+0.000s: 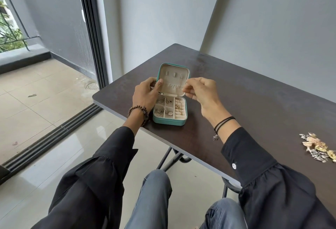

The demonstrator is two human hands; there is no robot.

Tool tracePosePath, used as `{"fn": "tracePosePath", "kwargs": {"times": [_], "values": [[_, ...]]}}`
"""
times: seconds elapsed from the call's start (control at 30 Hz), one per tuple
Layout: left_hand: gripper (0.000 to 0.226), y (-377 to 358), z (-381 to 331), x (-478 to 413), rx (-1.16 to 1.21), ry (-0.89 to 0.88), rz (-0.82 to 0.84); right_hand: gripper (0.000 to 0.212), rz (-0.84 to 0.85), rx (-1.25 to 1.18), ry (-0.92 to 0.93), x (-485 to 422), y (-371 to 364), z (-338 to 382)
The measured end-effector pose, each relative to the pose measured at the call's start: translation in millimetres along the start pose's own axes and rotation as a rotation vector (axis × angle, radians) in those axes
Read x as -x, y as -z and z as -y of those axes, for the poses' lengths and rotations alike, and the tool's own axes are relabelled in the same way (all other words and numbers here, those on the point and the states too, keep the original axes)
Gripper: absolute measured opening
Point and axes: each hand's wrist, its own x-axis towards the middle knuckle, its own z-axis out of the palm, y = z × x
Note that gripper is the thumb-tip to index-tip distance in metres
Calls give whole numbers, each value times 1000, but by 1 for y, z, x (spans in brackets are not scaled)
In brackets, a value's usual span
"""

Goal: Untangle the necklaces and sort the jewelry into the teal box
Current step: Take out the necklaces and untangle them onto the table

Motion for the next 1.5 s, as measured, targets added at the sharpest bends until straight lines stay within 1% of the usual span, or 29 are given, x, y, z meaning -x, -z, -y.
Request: {"fn": "tracePosePath", "kwargs": {"times": [0.07, 0.13, 0.2, 0.3, 0.33, 0.4, 0.43, 0.47, 0.53, 0.67, 0.73, 0.8, 0.87, 0.93, 1.0, 1.07, 1.17, 1.33, 1.4, 1.5], "values": [[46, 0, 0, 0, 7, 0, 2, 11, -33, 126, 45, -2, -1, -2], [46, 0, 0, 0, 6, 0, 5, 13, -21, 258, 82, -4, -4, -7], [46, 0, -1, 1, 9, 1, 7, 21, -25, 446, 132, -4, -8, -10], [43, 0, -1, 1, 5, -5, 8, 34, -88, 801, 217, 0, -15, -9], [41, 0, -1, 1, 0, -9, 6, 37, -102, 879, 243, 1, -17, -8], [39, 0, -1, 1, 1, -12, 1, 37, -114, 963, 286, 1, -23, -9], [38, 1, -1, 1, 3, -12, 0, 33, -112, 971, 297, 2, -24, -8], [37, 1, -2, 1, 3, -14, -1, 28, -103, 953, 290, 2, -26, -9], [36, 1, -2, 2, -1, -19, -3, 20, -95, 837, 246, 4, -27, -8], [37, 1, -2, 2, 1, -19, 1, 12, -106, 485, 180, 6, -25, -7], [38, 1, -1, 1, -2, -16, 1, 7, -81, 312, 118, 6, -24, -4], [38, 1, -1, 1, -4, -15, 3, 8, -46, 120, 24, 4, -23, 0], [38, 1, -1, 2, -3, -13, 7, 15, -15, 14, -67, 1, -21, 4], [39, 1, -2, 2, -3, -9, 8, 17, 14, -9, -121, 0, -19, 8], [41, 1, -2, 2, -2, -6, 2, 15, 37, -30, -156, -1, -16, 11], [43, 1, -2, 3, -1, -3, -1, 15, 41, -12, -163, -3, -14, 11], [42, 2, -3, 4, -1, 2, -4, 20, 31, 133, -104, -8, -12, 6], [40, 2, -5, 5, 9, 13, -3, 31, -11, 136, 8, -15, -17, 3], [39, 2, -6, 6, 7, 14, -4, 29, -32, 132, 70, -17, -19, 2], [39, 3, -6, 5, 6, 20, -5, 15, -40, 86, 117, -18, -20, 4]]}}
